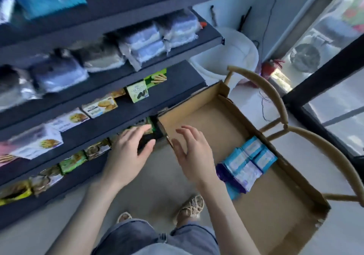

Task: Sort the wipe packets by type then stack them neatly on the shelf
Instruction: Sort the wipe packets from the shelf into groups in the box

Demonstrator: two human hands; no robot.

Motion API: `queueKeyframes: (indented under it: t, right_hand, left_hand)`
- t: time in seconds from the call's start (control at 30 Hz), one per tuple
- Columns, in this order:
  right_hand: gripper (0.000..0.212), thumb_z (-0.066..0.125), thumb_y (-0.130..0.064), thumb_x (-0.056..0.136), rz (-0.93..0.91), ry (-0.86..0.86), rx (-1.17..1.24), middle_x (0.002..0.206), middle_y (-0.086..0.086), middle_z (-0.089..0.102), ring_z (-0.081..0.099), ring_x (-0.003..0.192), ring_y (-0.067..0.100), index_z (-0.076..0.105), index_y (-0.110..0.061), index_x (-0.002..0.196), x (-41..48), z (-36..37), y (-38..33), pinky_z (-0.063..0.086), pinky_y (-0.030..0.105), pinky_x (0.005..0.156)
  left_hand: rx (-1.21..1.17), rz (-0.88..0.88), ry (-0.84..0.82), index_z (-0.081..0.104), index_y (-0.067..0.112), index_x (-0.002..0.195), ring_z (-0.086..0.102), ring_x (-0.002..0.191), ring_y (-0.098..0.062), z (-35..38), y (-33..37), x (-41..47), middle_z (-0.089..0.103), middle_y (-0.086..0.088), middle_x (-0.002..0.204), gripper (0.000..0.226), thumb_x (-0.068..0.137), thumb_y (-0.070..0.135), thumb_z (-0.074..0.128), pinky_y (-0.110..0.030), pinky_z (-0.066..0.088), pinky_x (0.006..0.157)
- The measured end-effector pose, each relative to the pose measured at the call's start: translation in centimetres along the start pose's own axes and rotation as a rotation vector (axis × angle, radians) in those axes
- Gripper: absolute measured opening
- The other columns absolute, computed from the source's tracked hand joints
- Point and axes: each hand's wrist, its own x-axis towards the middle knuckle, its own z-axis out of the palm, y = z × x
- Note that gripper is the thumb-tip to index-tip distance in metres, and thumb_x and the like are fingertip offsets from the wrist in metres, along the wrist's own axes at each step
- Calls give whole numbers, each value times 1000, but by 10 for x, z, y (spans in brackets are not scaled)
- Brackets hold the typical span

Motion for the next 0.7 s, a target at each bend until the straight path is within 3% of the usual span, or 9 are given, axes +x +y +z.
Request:
queueKeyframes:
  t: [0.1, 0.27, 0.37, 0.6, 0.7]
  right_hand:
    - [29, 49, -28, 89, -83, -45, 26, 111, 7, 65, 62, 97, 30, 65, -10, 105, -4, 38, -59, 51, 35, 80]
    - [28, 52, -27, 88, -128, -143, 36, 106, 8, 65, 59, 96, 33, 64, -9, 106, -7, 106, -143, 52, 39, 80]
    - [25, 52, -24, 92, -192, -191, 54, 112, 6, 62, 55, 104, 30, 61, -11, 111, 3, 133, -191, 48, 40, 84]
    - [26, 55, -24, 95, -375, -144, 103, 117, 1, 61, 54, 108, 23, 60, -13, 118, 69, 152, -296, 45, 34, 85]
    - [24, 55, -22, 95, -429, -104, 141, 113, 0, 62, 57, 98, 24, 62, -12, 116, 107, 158, -332, 48, 33, 77]
  left_hand:
    - [-15, -98, 61, 58, 14, 125, 53, 115, -19, -41, -47, -40, 60, 0, 123, 35, 93, 30, 57, -27, 37, 93]
    - [11, -204, 150, 60, 14, 121, 60, 107, -20, -114, -127, -93, 64, 1, 117, 43, 90, 42, 50, -28, 43, 89]
    - [-1, -246, 252, 61, 13, 120, 59, 105, -17, -156, -162, -107, 65, 1, 115, 37, 90, 34, 55, -23, 40, 87]
    - [-5, -212, 463, 58, 14, 122, 59, 105, -17, -249, -206, -87, 64, 2, 115, 39, 91, 37, 56, -35, 48, 89]
    - [11, -168, 548, 57, 16, 123, 59, 106, -17, -282, -222, -63, 64, 4, 115, 37, 91, 34, 53, -39, 50, 89]
